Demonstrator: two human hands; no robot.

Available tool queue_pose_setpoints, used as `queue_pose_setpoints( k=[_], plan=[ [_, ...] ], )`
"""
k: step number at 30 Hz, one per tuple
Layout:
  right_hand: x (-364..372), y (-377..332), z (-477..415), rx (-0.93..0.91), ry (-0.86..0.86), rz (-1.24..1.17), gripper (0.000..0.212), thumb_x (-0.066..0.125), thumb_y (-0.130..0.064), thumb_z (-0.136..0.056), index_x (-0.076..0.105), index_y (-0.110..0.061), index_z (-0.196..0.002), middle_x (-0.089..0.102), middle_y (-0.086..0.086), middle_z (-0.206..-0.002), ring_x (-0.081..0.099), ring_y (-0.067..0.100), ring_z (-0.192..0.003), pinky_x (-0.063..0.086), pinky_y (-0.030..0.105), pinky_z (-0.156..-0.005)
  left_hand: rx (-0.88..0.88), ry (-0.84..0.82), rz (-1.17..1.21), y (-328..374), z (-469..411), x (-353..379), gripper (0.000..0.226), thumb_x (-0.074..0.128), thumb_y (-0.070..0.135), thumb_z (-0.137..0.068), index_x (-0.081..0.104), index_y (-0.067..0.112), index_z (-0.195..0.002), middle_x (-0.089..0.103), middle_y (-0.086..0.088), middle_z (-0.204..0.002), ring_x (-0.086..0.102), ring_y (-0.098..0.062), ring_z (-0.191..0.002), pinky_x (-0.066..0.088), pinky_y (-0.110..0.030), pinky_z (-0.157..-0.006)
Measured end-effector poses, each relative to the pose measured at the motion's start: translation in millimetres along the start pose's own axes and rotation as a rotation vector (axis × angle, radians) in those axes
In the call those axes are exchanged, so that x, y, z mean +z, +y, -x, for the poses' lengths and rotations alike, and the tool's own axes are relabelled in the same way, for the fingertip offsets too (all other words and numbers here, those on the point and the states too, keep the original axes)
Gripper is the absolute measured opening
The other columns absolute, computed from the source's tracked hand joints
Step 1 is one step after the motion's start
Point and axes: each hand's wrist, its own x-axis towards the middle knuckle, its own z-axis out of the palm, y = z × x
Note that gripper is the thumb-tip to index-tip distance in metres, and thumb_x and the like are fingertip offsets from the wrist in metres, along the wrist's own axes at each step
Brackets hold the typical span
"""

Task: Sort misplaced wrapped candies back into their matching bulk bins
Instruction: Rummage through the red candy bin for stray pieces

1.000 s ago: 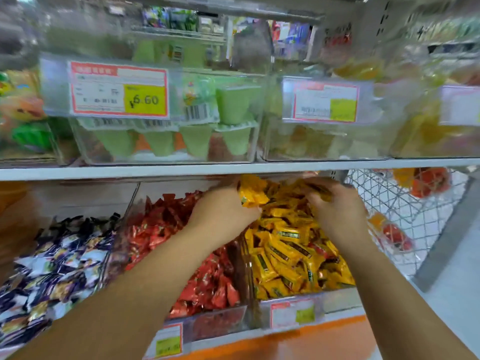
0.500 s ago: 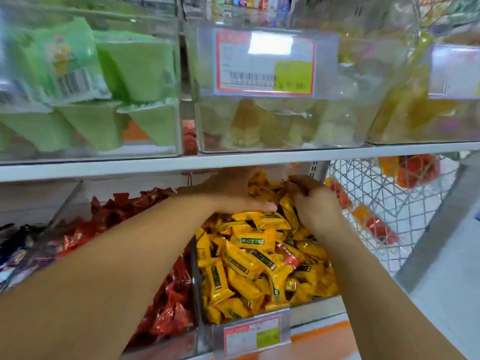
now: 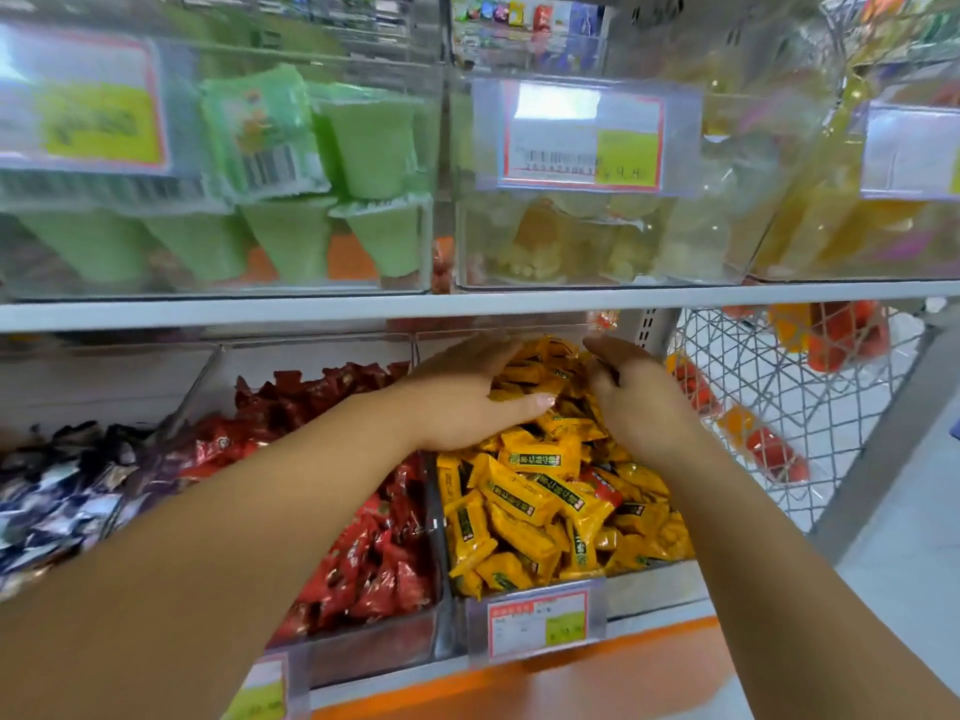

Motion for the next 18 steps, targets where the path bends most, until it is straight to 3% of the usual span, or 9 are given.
queue_pose_setpoints(
  k=[2,4,6,7,9,11,13,15,18],
  plan=[
    [3,-14,3,-0.036,0.004,0.047,0.032,0.045,-0.025,-0.100,0.058,-0.019,-0.129,0.062,0.014,-0.118,0.059,0.034,-0.104,0.047,0.037,-0.085,-0.024,0.037,-0.018,-3,22,-5,0.074,0.032,0.066,-0.092,0.007,0.033,-0.153,0.006,0.008,-0.162,0.008,-0.013,-0.148,0.011,-0.029,-0.118],
    [7,-38,9,-0.077,-0.050,0.099,0.031,0.043,-0.028,-0.100,0.061,-0.013,-0.120,0.065,0.016,-0.091,0.060,0.034,-0.084,0.046,0.036,-0.070,-0.046,0.081,-0.028,-10,50,-15,0.064,0.031,0.060,-0.096,0.014,0.036,-0.152,0.020,0.008,-0.159,0.022,-0.013,-0.144,0.022,-0.026,-0.114],
    [13,-65,19,-0.160,-0.083,0.096,0.027,0.044,-0.026,-0.100,0.062,-0.008,-0.106,0.060,0.011,-0.073,0.057,0.032,-0.073,0.035,0.037,-0.057,-0.062,0.134,-0.042,-23,80,-23,0.057,0.031,0.056,-0.097,0.023,0.036,-0.150,0.031,0.007,-0.155,0.032,-0.015,-0.140,0.030,-0.029,-0.112],
    [17,-80,26,-0.219,-0.094,0.078,0.025,0.045,-0.025,-0.100,0.061,-0.007,-0.097,0.059,0.009,-0.072,0.057,0.032,-0.076,0.030,0.038,-0.059,-0.080,0.166,-0.065,-34,99,-28,0.058,0.030,0.057,-0.097,0.025,0.034,-0.150,0.031,0.006,-0.155,0.031,-0.016,-0.140,0.028,-0.031,-0.114],
    [26,-105,39,-0.324,-0.146,0.028,0.023,0.045,-0.022,-0.100,0.063,-0.008,-0.095,0.063,0.007,-0.088,0.058,0.029,-0.092,0.033,0.033,-0.068,-0.126,0.213,-0.129,-60,132,-31,0.065,0.024,0.062,-0.093,0.026,0.031,-0.150,0.029,0.004,-0.156,0.028,-0.016,-0.142,0.021,-0.029,-0.117],
    [40,-129,50,-0.378,-0.276,-0.015,0.027,0.045,-0.020,-0.101,0.064,-0.019,-0.120,0.061,0.002,-0.117,0.052,0.018,-0.114,0.034,0.018,-0.086,-0.194,0.232,-0.180,-84,169,-29,0.077,0.019,0.067,-0.085,0.025,0.028,-0.151,0.024,0.003,-0.157,0.023,-0.016,-0.144,0.010,-0.020,-0.115],
    [60,-143,59,-0.432,-0.455,0.008,0.035,0.047,-0.022,-0.100,0.054,-0.025,-0.134,0.049,-0.001,-0.139,0.043,0.013,-0.129,0.023,0.008,-0.097,-0.264,0.262,-0.184,-107,203,-18,0.085,0.012,0.073,-0.080,0.022,0.029,-0.152,0.015,0.006,-0.160,0.014,-0.012,-0.146,0.002,-0.015,-0.111],
    [85,-151,66,-0.388,-0.681,0.112,0.055,0.055,-0.036,-0.096,0.035,-0.031,-0.146,0.030,0.002,-0.153,0.033,0.016,-0.139,0.018,0.014,-0.108,-0.340,0.283,-0.048,-122,228,-7,0.079,0.018,0.078,-0.083,0.014,0.039,-0.152,0.005,0.019,-0.158,0.007,-0.003,-0.146,0.004,-0.020,-0.115],
    [120,-155,72,-0.142,-0.970,0.347,0.110,0.068,-0.064,-0.074,-0.009,-0.044,-0.149,-0.010,0.006,-0.161,0.021,0.030,-0.145,0.025,0.039,-0.116,-0.357,0.255,0.149,-124,244,3,0.077,0.036,0.068,-0.086,-0.007,0.050,-0.148,-0.012,0.040,-0.145,-0.003,0.015,-0.137,0.012,-0.024,-0.116]
  ],
)
